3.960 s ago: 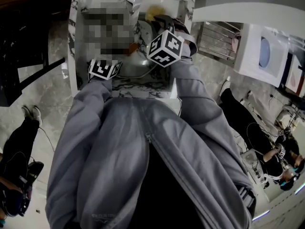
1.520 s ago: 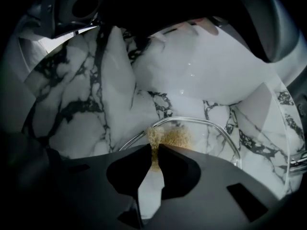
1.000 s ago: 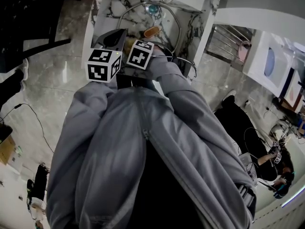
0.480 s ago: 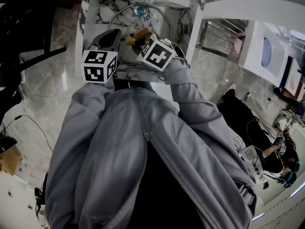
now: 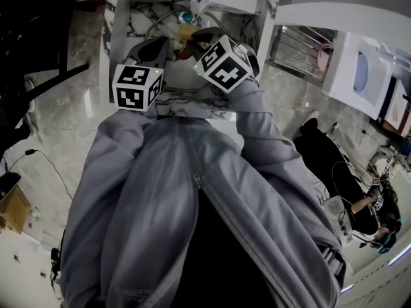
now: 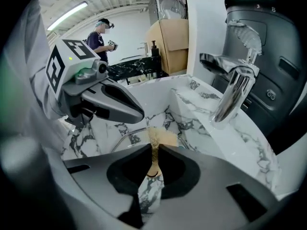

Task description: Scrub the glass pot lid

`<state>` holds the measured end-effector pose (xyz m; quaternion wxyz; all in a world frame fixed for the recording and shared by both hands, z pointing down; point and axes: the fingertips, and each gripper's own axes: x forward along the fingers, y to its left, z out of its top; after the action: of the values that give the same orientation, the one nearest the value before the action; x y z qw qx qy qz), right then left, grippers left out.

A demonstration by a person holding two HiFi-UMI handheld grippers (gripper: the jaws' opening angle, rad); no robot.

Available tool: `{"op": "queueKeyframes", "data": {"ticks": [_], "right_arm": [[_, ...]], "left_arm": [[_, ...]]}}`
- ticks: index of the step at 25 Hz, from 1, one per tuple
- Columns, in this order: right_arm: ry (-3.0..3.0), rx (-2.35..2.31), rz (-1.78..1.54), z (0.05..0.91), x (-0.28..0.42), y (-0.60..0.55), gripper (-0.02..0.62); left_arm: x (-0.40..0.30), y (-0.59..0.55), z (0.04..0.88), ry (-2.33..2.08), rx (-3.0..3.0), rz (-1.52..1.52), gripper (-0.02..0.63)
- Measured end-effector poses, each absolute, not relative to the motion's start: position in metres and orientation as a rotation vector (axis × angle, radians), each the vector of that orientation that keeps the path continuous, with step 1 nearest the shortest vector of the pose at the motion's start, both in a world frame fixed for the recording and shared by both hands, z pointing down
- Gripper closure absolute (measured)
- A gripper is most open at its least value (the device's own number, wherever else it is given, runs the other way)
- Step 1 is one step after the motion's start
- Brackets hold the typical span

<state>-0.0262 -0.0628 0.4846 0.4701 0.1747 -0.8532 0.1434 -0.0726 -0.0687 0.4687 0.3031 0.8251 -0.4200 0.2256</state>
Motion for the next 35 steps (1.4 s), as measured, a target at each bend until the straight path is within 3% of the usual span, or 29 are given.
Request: {"op": "queueKeyframes", "data": {"ticks": [12, 22, 35], "right_arm": [[-1.980, 0.466, 0.149, 0.548, -0.017, -0.126, 0.540], [-1.834, 0.290, 0.219, 0.612, -0.018, -0.113, 0.540], [-1.790, 0.152, 0.262, 0.597, -0.015, -0.085, 0.541]], "left_arm": [[-0.068, -0.085, 0.490, -1.084, 2.153, 0.630, 0.592], [-0.070, -0.085, 0.496, -1.067, 2.135, 0.639, 0.592], [-0.068, -0.067, 0.490, -1.063, 2.159, 0.636, 0.592]]}}
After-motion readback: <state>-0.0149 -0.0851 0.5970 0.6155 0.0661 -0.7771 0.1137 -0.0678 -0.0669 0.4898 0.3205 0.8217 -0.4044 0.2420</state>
